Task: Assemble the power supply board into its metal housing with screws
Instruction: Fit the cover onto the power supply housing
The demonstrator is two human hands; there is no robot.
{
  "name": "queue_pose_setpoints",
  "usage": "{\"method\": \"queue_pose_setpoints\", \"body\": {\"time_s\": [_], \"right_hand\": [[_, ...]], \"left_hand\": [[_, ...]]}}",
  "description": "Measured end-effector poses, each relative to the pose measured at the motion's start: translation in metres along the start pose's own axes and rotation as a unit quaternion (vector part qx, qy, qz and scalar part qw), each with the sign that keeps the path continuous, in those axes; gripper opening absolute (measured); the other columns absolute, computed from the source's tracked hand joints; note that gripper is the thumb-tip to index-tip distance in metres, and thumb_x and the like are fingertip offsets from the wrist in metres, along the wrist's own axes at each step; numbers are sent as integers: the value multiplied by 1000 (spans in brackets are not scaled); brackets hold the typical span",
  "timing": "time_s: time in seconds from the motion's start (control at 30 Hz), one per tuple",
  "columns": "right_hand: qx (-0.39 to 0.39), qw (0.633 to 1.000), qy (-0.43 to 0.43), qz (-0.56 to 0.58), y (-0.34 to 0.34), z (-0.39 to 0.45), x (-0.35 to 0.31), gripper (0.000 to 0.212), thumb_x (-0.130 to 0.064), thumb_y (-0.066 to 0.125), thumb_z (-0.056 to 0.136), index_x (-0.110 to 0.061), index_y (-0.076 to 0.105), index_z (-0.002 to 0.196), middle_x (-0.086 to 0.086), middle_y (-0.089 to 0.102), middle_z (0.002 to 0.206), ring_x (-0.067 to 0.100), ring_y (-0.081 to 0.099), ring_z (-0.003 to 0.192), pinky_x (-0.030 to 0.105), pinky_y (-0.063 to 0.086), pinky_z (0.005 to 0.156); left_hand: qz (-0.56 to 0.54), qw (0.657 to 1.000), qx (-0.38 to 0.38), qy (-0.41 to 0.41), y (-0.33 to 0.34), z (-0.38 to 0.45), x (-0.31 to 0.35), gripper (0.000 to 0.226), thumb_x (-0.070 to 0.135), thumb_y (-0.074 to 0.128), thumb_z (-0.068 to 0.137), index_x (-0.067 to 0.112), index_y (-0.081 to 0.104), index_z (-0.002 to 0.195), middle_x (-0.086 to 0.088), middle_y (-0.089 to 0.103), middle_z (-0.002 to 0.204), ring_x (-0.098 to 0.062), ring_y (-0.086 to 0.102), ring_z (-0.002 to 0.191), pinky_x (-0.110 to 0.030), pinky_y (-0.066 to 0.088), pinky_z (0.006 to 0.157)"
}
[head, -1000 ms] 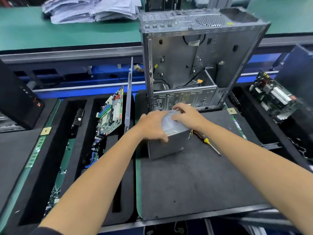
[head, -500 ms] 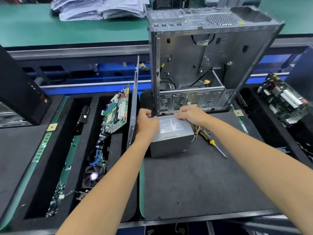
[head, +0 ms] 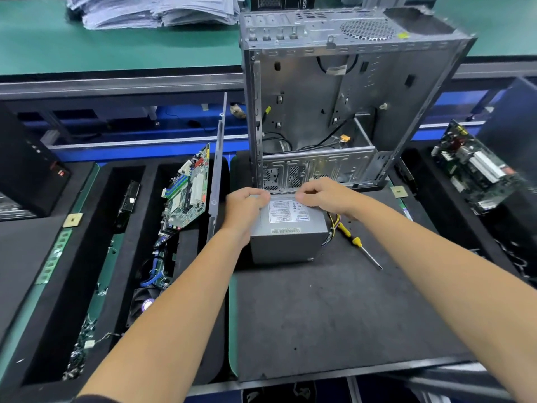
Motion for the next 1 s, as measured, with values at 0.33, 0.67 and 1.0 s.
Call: {"method": "queue_pose_setpoints", "body": {"time_s": [0.33, 0.67, 1.0], "right_hand": [[-44, 918, -102, -380, 46, -2, -54, 98, -81, 68, 49, -16, 43, 117, -1, 51, 110, 21, 52, 96, 37, 45, 81], [15, 909, -126, -398, 45, 3, -54, 80, -74, 69, 48, -20, 43, 101, -4, 51, 96, 19, 51, 77, 32, 40, 61], [-26, 908, -116, -401, 37, -3, -55, 73, -59, 77, 50, -23, 44, 104, -8, 46, 92, 16, 52, 81, 30, 40, 60]], "left_hand": [[21, 998, -9, 57, -1, 4, 4, 10, 10, 63, 90, 14, 69, 84, -1, 70, 83, -14, 65, 76, -25, 53, 65], [-109, 982, -126, 89, 2, -22, -23, 57, 43, 55, 80, 23, 46, 132, 9, 60, 116, -2, 62, 98, -18, 49, 82], [62, 968, -217, 113, 2, -25, -31, 107, 18, 90, 50, 42, 31, 136, 12, 51, 129, 5, 54, 111, -9, 46, 82]]}}
Point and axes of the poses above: each hand's wrist, its own z-axis towards the middle knuckle, its own y-axis out of the palm, x = y × z, the point moved 7 cm from there along z, towards the middle knuckle
